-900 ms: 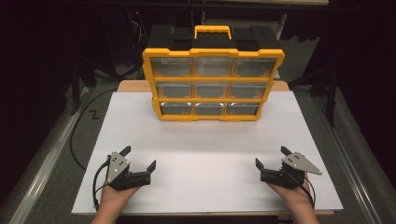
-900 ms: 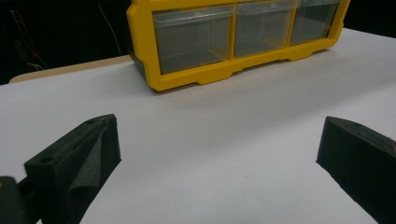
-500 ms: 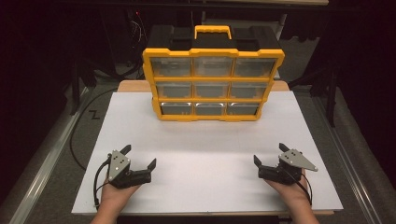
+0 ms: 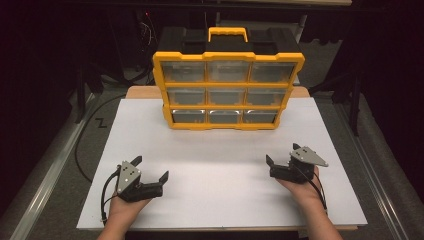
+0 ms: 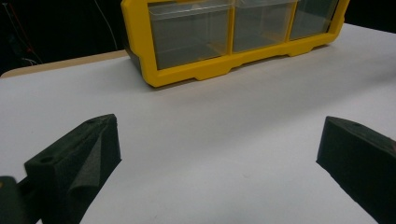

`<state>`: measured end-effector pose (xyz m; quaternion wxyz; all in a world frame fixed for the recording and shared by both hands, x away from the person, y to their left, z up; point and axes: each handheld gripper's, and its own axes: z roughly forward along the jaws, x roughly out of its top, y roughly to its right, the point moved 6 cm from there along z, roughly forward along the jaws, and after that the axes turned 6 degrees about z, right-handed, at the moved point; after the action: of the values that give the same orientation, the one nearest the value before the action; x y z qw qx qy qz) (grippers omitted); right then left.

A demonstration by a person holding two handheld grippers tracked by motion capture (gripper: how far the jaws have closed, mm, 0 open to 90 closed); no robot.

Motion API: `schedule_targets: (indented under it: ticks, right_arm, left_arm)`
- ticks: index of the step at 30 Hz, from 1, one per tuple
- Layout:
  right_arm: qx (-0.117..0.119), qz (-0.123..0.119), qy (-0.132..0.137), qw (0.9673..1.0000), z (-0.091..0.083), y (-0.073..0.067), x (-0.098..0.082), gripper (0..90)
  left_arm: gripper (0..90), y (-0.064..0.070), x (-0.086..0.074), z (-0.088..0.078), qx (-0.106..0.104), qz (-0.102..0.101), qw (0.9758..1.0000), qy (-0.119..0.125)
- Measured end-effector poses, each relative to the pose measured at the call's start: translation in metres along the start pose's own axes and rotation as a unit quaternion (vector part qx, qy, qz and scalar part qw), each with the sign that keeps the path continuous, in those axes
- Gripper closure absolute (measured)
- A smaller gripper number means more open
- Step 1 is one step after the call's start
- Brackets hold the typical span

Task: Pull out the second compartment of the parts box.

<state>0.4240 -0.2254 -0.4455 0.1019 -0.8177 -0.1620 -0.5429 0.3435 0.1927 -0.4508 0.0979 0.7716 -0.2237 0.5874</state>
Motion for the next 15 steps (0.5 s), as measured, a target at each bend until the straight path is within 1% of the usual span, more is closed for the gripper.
schedule_targets:
  ticks: [2, 3, 5, 8, 9, 11, 15]
  right_arm:
    - [-0.005, -0.002, -0.008, 1.0000, 0.009, 0.002, 0.001, 0.7]
    - [-0.008, -0.005, -0.011, 0.9999, 0.014, 0.003, 0.002, 0.7]
    - [-0.018, -0.004, -0.009, 0.9998, 0.022, 0.006, 0.006, 0.8]
    - [-0.022, -0.003, -0.001, 0.9997, 0.030, 0.009, 0.011, 0.9]
    - [-0.031, -0.003, -0.005, 0.9995, 0.037, 0.013, 0.013, 0.9]
    - [-0.039, -0.017, -0.006, 0.9991, 0.041, 0.016, 0.014, 0.9]
    - [-0.036, -0.008, -0.004, 0.9993, 0.041, 0.018, 0.014, 0.9]
  left_arm:
    - [0.4, -0.001, 0.000, 0.001, 0.001, -0.002, 1.0000, 0.001]
    - [0.4, -0.001, -0.001, 0.002, 0.004, 0.001, 1.0000, -0.002]
    - [0.4, -0.001, -0.001, 0.002, 0.004, -0.001, 1.0000, -0.003]
    - [0.4, -0.001, -0.001, 0.002, 0.005, -0.001, 1.0000, -0.003]
    - [0.4, -0.001, -0.001, 0.003, 0.006, -0.002, 1.0000, -0.004]
    - [0.4, -0.001, -0.002, 0.003, 0.006, -0.001, 1.0000, -0.005]
    - [0.4, -0.002, -0.002, 0.002, 0.008, 0.001, 0.9999, -0.006]
